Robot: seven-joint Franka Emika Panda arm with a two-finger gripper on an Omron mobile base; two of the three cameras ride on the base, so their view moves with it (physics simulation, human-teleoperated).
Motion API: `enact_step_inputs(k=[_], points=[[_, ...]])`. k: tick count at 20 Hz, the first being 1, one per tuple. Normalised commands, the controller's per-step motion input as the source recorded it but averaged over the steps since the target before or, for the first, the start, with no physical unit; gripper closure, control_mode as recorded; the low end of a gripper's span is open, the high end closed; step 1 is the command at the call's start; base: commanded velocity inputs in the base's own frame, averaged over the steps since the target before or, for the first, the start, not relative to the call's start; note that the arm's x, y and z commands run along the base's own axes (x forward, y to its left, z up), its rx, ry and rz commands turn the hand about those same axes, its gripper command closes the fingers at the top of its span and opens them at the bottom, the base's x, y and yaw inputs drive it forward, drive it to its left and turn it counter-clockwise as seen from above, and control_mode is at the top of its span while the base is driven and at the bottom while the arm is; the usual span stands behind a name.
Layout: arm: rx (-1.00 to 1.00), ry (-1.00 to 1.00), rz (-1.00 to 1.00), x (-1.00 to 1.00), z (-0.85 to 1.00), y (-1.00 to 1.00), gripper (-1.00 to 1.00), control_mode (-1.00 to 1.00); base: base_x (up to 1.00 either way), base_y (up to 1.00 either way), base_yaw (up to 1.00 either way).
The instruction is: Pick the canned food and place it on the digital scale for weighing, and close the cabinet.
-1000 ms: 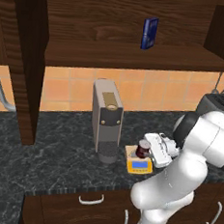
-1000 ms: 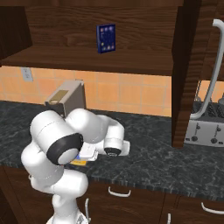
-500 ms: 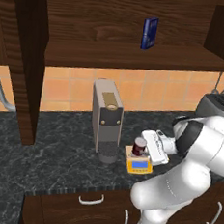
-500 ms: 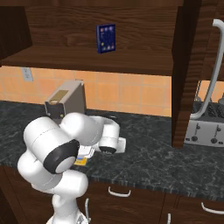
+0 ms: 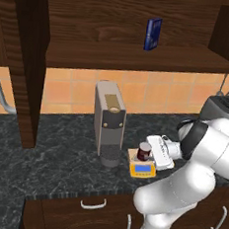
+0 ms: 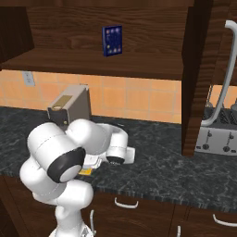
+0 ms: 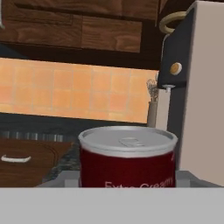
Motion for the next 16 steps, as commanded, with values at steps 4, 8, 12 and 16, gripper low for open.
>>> enact_step_inputs(k=[4,8,12,16], points=[[0.00,0.00,0.00,0.28,-0.04,0.01,-1.00,-1.00,0.00,0.00,0.00],[0.00,0.00,0.00,0.27,0.00,0.00,-1.00,-1.00,0.00,0.00,0.00],[0.00,0.01,0.00,0.02,0.00,-0.09,-1.00,-1.00,0.00,0.00,0.00],[0.00,0.02,0.00,-0.23,0.00,-0.22,-1.00,-1.00,0.00,0.00,0.00]])
